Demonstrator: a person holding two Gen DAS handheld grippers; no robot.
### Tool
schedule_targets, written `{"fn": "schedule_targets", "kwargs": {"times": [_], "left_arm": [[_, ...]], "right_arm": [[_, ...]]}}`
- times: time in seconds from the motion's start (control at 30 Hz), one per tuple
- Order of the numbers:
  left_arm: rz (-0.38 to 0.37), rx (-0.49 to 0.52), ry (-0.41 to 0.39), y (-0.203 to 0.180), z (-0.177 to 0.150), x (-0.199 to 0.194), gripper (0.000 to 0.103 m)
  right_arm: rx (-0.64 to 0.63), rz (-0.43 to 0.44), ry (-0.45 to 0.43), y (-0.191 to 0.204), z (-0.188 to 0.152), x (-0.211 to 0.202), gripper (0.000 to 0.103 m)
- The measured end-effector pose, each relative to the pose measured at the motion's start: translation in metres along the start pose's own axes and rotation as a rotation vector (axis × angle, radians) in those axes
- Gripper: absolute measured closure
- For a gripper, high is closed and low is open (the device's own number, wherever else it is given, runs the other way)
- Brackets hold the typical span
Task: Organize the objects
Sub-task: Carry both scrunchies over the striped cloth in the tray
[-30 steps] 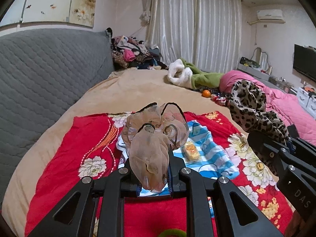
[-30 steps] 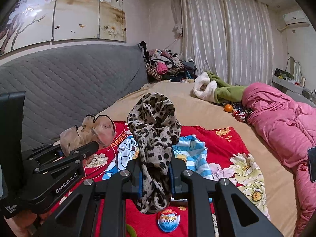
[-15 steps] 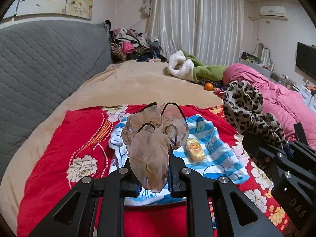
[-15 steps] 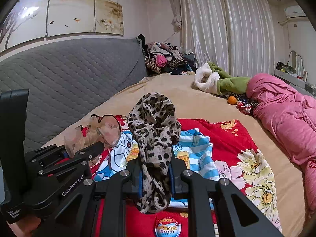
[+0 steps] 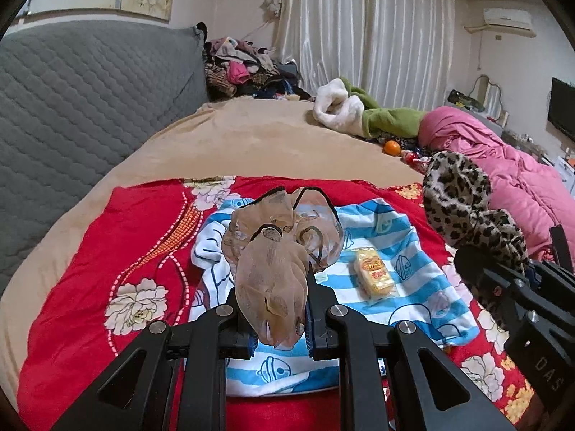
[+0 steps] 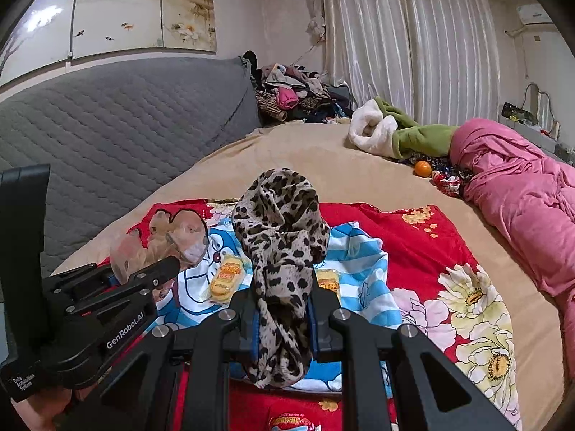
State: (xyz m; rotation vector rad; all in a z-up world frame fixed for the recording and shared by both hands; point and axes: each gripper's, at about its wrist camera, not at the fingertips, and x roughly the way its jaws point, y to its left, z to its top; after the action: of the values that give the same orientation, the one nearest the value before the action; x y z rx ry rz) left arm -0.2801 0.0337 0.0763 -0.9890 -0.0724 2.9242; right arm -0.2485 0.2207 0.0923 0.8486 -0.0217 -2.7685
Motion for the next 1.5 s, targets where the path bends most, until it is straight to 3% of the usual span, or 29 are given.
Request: {"fn": "schedule_targets", "kwargs": {"times": [0.73, 1.5], "left_arm": [[0.011, 0.030, 0.075, -0.012, -0.025, 0.070, 0.084], [0.007, 0.046, 0.139, -0.021, -0.050, 0.113, 0.083]], "right_arm": [[0.029, -0.006, 0.096, -0.012, -0.030, 0.065, 0.083], [0.056, -0.017, 0.213, -0.024, -0.066, 0.113, 0.083]]}}
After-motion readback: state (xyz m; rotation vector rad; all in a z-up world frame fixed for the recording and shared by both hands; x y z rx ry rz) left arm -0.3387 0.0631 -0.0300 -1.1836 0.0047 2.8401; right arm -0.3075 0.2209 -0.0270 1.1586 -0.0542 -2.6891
